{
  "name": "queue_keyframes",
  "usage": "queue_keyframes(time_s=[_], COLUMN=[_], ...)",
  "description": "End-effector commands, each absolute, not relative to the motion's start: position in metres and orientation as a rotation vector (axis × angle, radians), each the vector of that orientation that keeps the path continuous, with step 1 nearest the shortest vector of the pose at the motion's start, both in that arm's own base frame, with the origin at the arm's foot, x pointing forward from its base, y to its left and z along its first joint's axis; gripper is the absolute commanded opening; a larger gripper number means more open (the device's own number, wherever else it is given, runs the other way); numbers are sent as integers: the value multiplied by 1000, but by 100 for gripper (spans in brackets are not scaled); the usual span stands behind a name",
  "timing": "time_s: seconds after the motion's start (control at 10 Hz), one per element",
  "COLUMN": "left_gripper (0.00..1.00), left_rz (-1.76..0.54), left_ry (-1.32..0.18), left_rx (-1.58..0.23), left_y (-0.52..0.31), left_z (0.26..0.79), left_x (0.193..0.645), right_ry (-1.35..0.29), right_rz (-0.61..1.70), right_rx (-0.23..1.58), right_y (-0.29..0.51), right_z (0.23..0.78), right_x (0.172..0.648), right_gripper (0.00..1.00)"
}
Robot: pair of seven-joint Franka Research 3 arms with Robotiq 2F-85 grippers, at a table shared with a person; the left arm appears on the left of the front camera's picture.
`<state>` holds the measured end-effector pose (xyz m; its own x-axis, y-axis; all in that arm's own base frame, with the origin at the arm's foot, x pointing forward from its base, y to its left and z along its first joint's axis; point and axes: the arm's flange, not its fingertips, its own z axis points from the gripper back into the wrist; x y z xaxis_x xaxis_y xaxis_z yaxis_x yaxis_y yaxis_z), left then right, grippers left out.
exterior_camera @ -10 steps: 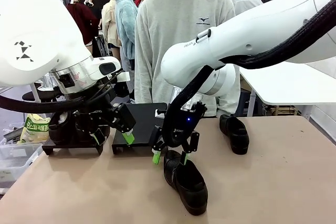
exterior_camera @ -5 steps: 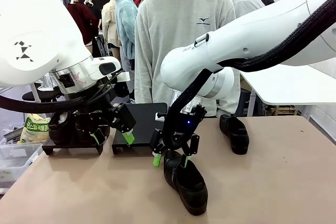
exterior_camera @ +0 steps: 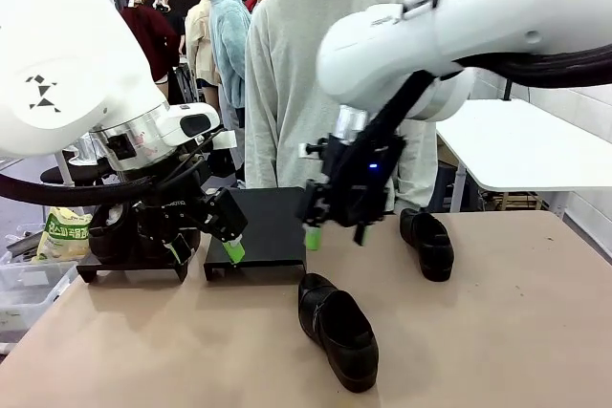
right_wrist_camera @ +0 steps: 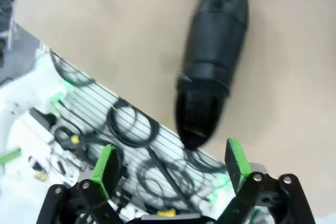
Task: Organize the shoes by placing them on the stand.
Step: Place the Shoe from the middle of the table onto the Shoes Stand.
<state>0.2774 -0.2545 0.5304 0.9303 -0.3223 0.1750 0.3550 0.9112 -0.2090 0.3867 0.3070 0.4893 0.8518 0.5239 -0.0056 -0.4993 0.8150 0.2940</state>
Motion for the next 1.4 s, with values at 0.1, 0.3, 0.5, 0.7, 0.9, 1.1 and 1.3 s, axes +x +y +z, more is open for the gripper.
queue_keyframes(time_s=[0.1, 0.3, 0.5, 0.7, 0.9, 1.1, 1.3], left_gripper=[100, 100, 100, 100, 100, 100, 100], left_rz=[-350, -241, -9, 165, 86, 86, 284], left_ry=[-138, -69, 61, 130, 88, 88, 101], left_rx=[-241, -237, -231, -186, -168, -168, -196], left_y=[-255, -311, -344, -364, -353, -353, -368], left_z=[530, 519, 502, 476, 474, 474, 461], left_x=[277, 254, 236, 238, 226, 226, 242], right_ry=[202, 216, 200, 192, 208, 208, 208], right_rz=[648, 689, 663, 627, 629, 629, 629], right_rx=[247, 236, 263, 297, 275, 275, 275], right_y=[215, 169, 140, 119, 123, 123, 123], right_z=[464, 457, 446, 432, 441, 441, 441], right_x=[407, 417, 431, 443, 440, 440, 440], right_gripper=[100, 100, 100, 100, 100, 100, 100])
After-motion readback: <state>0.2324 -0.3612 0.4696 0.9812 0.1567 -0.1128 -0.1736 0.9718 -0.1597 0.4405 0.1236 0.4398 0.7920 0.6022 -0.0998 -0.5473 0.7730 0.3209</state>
